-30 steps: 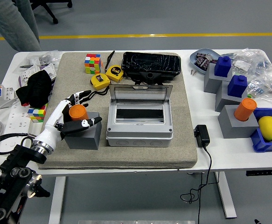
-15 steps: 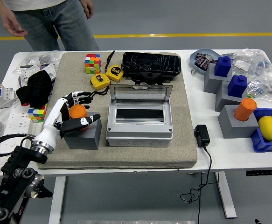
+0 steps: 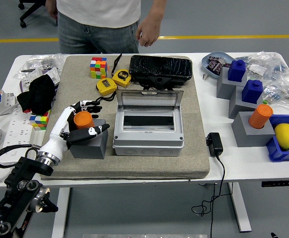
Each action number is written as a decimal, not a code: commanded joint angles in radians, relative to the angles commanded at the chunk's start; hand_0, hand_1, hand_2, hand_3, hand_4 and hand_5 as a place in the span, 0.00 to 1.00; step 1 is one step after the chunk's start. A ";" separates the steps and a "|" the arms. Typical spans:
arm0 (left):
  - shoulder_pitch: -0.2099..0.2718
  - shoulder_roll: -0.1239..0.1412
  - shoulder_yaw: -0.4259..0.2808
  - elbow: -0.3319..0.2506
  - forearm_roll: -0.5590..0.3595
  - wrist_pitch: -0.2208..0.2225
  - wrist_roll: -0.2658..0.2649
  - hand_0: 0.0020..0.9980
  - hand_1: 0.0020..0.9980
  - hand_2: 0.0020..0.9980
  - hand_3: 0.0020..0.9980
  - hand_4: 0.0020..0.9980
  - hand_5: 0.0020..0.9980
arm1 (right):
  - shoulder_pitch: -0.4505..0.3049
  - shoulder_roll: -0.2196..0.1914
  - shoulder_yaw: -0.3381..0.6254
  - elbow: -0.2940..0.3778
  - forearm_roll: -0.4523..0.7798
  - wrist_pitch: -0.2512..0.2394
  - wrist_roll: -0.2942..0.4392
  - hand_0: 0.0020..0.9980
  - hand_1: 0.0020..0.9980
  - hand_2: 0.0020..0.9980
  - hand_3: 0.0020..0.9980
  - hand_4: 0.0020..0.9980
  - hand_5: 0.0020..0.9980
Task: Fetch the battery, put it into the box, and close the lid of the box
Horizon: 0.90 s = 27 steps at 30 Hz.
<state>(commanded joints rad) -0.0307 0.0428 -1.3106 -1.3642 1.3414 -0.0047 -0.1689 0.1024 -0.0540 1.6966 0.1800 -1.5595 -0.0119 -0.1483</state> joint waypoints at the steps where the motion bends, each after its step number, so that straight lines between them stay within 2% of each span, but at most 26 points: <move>1: 0.000 0.000 0.002 0.001 -0.001 0.001 -0.001 0.57 0.68 0.56 0.58 1.00 0.00 | 0.000 0.000 0.001 0.000 -0.001 0.000 0.000 0.92 0.82 0.80 0.80 1.00 0.99; 2: 0.001 -0.001 0.004 0.002 -0.002 0.003 -0.001 0.57 0.68 0.56 0.58 1.00 0.00 | -0.001 0.000 0.000 0.000 -0.001 0.000 0.000 0.92 0.82 0.80 0.80 1.00 0.99; 3: 0.001 -0.001 0.005 0.003 -0.003 0.005 -0.002 0.51 0.63 0.49 0.53 1.00 0.00 | -0.001 0.000 0.000 0.000 -0.001 0.000 0.000 0.92 0.83 0.80 0.80 1.00 0.99; 8: -0.001 0.000 0.013 0.008 -0.008 0.010 -0.003 0.51 0.63 0.49 0.53 1.00 0.00 | -0.001 -0.001 0.000 0.000 -0.002 0.000 0.000 0.92 0.83 0.80 0.80 1.00 0.99; 9: -0.001 0.000 0.015 0.009 -0.009 0.011 -0.003 0.43 0.50 0.42 0.47 1.00 0.00 | -0.001 -0.001 0.000 0.000 -0.002 0.000 0.000 0.92 0.82 0.80 0.80 1.00 0.99; 14: -0.004 0.000 0.021 0.011 -0.013 0.015 -0.006 0.43 0.50 0.42 0.47 1.00 0.00 | 0.000 -0.001 -0.002 0.000 0.000 0.000 0.000 0.92 0.82 0.80 0.80 1.00 0.99; 15: -0.005 0.000 0.023 0.012 -0.014 0.015 -0.006 0.36 0.45 0.39 0.41 1.00 0.00 | 0.000 -0.001 -0.002 0.000 0.001 0.000 0.000 0.92 0.82 0.80 0.80 1.00 0.99; 20: -0.010 -0.003 0.031 0.019 -0.016 0.021 -0.008 0.36 0.45 0.39 0.41 1.00 0.00 | -0.001 -0.001 0.000 0.000 0.001 0.000 0.000 0.92 0.82 0.80 0.80 1.00 0.99; 21: -0.011 -0.004 0.033 0.021 -0.017 0.023 -0.008 0.29 0.40 0.34 0.33 1.00 0.00 | -0.001 -0.001 -0.001 0.000 0.001 0.000 0.000 0.92 0.82 0.80 0.80 1.00 0.99; 26: -0.018 -0.005 0.039 0.025 -0.012 0.038 -0.009 0.29 0.40 0.34 0.33 1.00 0.00 | 0.000 -0.002 0.000 0.000 0.002 -0.001 0.001 0.92 0.82 0.80 0.80 1.00 0.99; 27: -0.020 -0.006 0.040 0.026 -0.008 0.044 -0.008 0.22 0.35 0.28 0.27 1.00 0.00 | 0.000 -0.002 0.000 0.000 0.003 -0.001 0.001 0.92 0.82 0.80 0.80 1.00 0.99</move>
<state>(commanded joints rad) -0.0509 0.0371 -1.2706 -1.3382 1.3335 0.0392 -0.1766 0.1027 -0.0557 1.6967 0.1800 -1.5570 -0.0128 -0.1472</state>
